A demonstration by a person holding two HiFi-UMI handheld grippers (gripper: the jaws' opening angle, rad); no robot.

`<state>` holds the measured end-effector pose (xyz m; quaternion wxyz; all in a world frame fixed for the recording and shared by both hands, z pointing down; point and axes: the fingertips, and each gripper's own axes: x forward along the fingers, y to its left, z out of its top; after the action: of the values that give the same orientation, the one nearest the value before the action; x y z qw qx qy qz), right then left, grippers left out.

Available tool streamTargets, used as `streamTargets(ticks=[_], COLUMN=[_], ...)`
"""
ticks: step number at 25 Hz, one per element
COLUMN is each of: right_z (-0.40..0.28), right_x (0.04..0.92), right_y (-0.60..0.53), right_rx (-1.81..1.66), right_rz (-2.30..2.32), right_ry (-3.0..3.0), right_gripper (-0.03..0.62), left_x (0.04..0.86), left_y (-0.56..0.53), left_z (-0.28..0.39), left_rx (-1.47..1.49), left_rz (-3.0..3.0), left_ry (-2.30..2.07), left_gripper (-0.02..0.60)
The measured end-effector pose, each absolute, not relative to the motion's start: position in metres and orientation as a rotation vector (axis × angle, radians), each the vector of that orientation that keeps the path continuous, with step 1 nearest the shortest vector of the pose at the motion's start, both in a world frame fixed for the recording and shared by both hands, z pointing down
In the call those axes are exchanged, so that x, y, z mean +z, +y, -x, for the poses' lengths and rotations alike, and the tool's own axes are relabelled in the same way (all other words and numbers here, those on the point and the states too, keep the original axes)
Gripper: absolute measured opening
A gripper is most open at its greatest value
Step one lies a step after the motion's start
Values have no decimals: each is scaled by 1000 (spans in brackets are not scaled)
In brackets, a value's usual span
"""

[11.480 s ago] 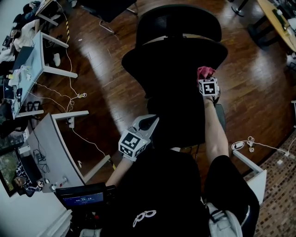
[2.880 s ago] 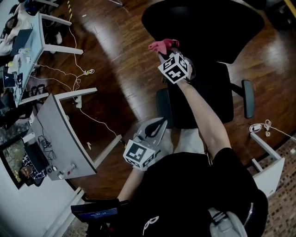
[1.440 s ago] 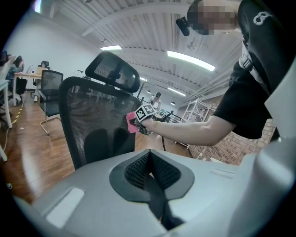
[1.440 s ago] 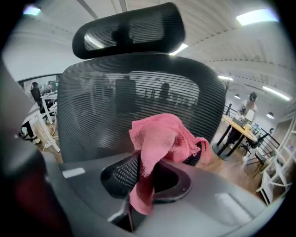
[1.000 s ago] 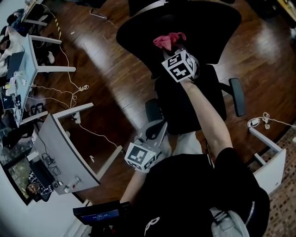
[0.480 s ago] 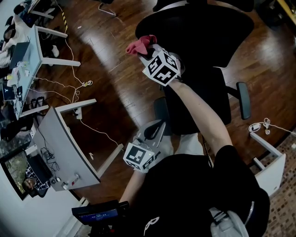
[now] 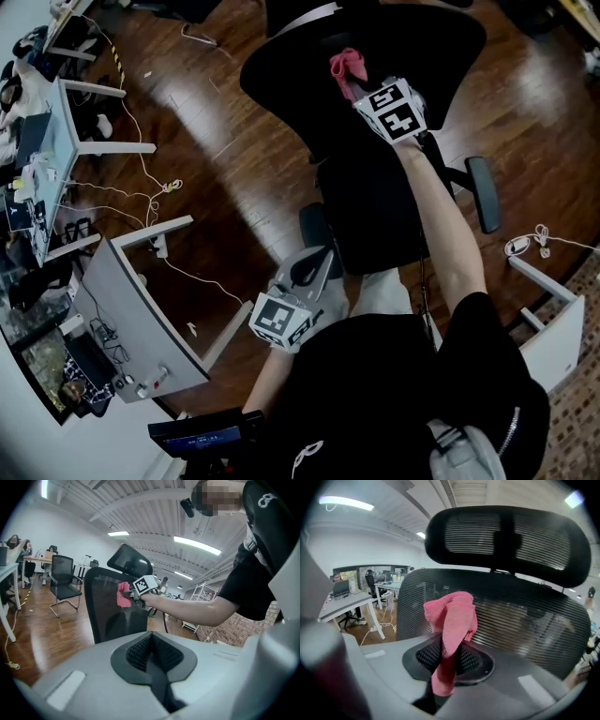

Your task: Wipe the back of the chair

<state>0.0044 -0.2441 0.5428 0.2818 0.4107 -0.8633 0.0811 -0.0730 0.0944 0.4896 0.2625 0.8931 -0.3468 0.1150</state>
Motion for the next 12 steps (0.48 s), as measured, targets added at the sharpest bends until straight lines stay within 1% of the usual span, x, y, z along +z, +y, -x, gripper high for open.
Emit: streamTargets(ticks=[12], right_z=[-261], right_x=[546], right_y=[-279], right_rx=[368], right_rz=[-1567], right_ry=[-1981], right_gripper=[49], left_x=[485], left_y=[78], left_z=[12], left_rx=[321], left_rz=[-2462], left_ry=[-847], left_gripper=[-12])
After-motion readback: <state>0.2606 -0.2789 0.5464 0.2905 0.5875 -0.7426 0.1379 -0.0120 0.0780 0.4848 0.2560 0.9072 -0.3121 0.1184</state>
